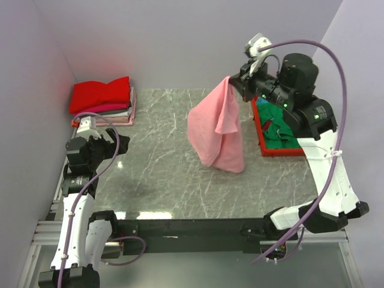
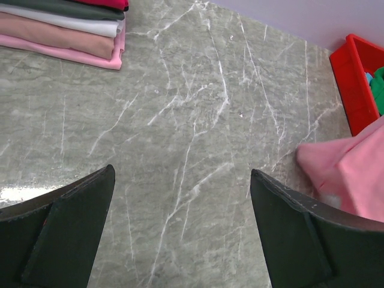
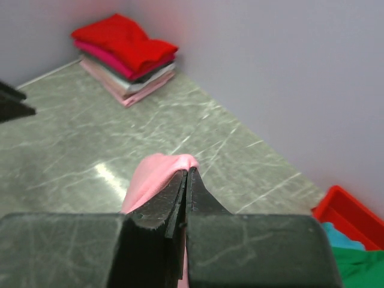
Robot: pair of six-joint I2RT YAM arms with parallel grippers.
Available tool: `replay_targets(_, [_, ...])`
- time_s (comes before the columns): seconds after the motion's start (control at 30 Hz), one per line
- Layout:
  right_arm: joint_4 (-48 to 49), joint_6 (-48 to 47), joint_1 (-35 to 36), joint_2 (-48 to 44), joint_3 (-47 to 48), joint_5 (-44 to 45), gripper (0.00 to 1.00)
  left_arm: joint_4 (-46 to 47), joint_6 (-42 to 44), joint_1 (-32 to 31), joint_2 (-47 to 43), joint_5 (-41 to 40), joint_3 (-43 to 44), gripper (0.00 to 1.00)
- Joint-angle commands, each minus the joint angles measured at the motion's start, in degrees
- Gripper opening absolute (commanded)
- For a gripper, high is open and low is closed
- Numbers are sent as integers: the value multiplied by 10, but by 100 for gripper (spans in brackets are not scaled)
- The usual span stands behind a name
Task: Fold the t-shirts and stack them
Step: Move the tshirt to the center of the board
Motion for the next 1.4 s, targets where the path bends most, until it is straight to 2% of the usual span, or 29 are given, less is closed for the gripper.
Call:
replay_targets(0.0, [23,7,22,2,-32,-15,0,20,12,0,-6,-8,15,99])
replay_targets(0.37, [60,-5,44,6,-169,-32,0,21,13,-1,-5,-5,15,99])
replay_targets(0.47, [76,-11,43,0,-217,-26,10,23,13,0,-4,-2,14,99])
replay_targets(0.5, [85,-12,43,-2,-231,-25,20,22,12,0,-5,-1,15,99])
replay_targets(0.57, [93,-22,43,-14,-273,-22,31,23,13,0,-4,1,15,99])
replay_targets(0.6, [104,-24,42,-19,-290,-23,50,23,13,0,-4,2,15,99])
replay_targets(0.63, [110,-28,40,-24,-306,-27,60,24,13,0,-4,3,15,99])
replay_targets(0.7, [124,-35,32,-45,-354,-35,74,28,13,0,-10,6,15,99])
replay_targets(0.8, [142,-45,2,-77,-418,-73,79,30,9,-1,-17,3,14,99])
replay_targets(1.1, [186,-79,-115,-162,-591,-262,81,-8,-7,0,-11,10,29,99])
replay_targets(1.23, [206,-85,-165,-197,-618,-304,81,-39,-11,0,-6,28,71,99])
replay_targets(1.37, [187,-94,-175,-192,-617,-319,81,-51,-32,0,14,67,116,99])
